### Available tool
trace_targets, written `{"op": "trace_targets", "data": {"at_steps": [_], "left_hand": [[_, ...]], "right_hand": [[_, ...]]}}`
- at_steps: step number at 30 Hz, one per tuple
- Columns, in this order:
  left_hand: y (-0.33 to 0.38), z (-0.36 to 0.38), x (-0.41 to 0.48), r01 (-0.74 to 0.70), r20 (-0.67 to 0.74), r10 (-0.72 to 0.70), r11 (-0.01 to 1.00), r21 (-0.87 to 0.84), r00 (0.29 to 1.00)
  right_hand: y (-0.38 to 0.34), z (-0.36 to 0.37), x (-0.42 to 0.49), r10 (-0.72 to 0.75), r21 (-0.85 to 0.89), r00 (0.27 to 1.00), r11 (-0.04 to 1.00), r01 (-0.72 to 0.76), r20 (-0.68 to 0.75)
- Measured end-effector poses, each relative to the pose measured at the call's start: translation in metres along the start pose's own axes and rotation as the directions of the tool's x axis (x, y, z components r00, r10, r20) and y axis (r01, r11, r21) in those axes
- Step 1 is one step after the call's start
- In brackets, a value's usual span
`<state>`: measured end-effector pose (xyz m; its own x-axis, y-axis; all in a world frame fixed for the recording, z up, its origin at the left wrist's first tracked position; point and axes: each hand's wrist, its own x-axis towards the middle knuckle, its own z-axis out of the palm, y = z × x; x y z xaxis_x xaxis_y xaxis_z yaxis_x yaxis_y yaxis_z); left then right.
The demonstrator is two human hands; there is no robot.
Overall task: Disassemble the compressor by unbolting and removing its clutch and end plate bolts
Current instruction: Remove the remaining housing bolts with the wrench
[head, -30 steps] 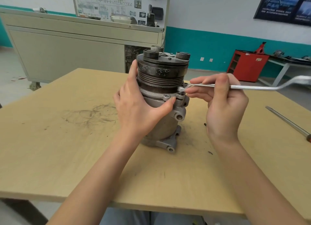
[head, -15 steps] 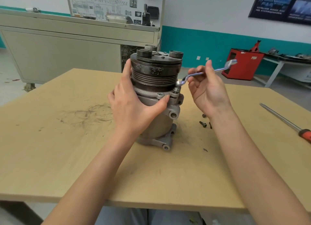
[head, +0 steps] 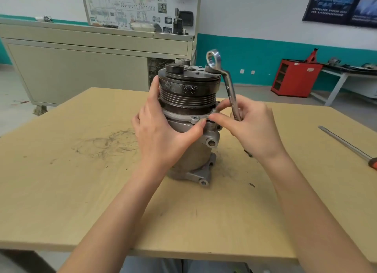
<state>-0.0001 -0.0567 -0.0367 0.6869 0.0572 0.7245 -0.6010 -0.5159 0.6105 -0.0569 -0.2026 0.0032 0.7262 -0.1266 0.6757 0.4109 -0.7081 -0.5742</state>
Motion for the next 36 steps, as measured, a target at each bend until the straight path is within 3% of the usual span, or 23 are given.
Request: {"op": "trace_targets", "data": {"at_steps": [3,6,8,11,13,14,16,26,32,36], "left_hand": [[0.001,0.0,0.0,0.005,0.003,-0.005,1.0,0.0,1.0],[0.001,0.0,0.0,0.009,0.008,-0.009,1.0,-0.008,1.0],[0.0,-0.001,0.0,0.009,0.014,-0.008,1.0,-0.014,1.0],[0.001,-0.002,-0.001,0.004,0.015,-0.004,1.0,-0.014,1.0],[0.0,-0.002,-0.001,0.002,0.015,-0.002,1.0,-0.014,1.0],[0.0,-0.002,-0.001,0.001,0.016,-0.001,1.0,-0.015,1.0],[0.001,-0.002,-0.001,-0.002,0.015,0.002,1.0,-0.017,1.0],[0.0,-0.004,-0.001,0.01,0.038,-0.009,1.0,-0.015,0.999],[-0.001,-0.004,-0.001,0.012,0.041,-0.011,1.0,-0.02,0.999],[-0.002,-0.003,-0.001,0.011,0.041,-0.01,1.0,-0.029,0.999]], "right_hand": [[-0.005,0.001,0.001,-0.015,0.115,1.0,0.993,0.015,0.002],[-0.01,-0.01,0.01,-0.005,0.334,0.988,0.941,0.058,-0.156],[-0.004,-0.025,0.017,0.038,0.319,0.974,0.947,0.036,-0.224],[0.028,-0.049,0.021,0.274,0.019,0.962,0.962,-0.273,-0.023],[0.055,-0.056,0.018,0.532,-0.311,0.834,0.825,-0.472,0.147],[0.066,-0.056,0.017,0.624,-0.446,0.761,0.741,-0.502,0.179],[0.081,-0.051,0.016,0.696,-0.589,0.701,0.635,-0.5,0.155],[0.112,-0.026,0.01,0.774,-0.807,0.633,0.37,-0.461,-0.006],[0.116,-0.028,0.008,0.758,-0.771,0.653,0.413,-0.485,-0.005],[0.107,-0.032,0.002,0.606,-0.678,0.795,0.566,-0.469,-0.044]]}}
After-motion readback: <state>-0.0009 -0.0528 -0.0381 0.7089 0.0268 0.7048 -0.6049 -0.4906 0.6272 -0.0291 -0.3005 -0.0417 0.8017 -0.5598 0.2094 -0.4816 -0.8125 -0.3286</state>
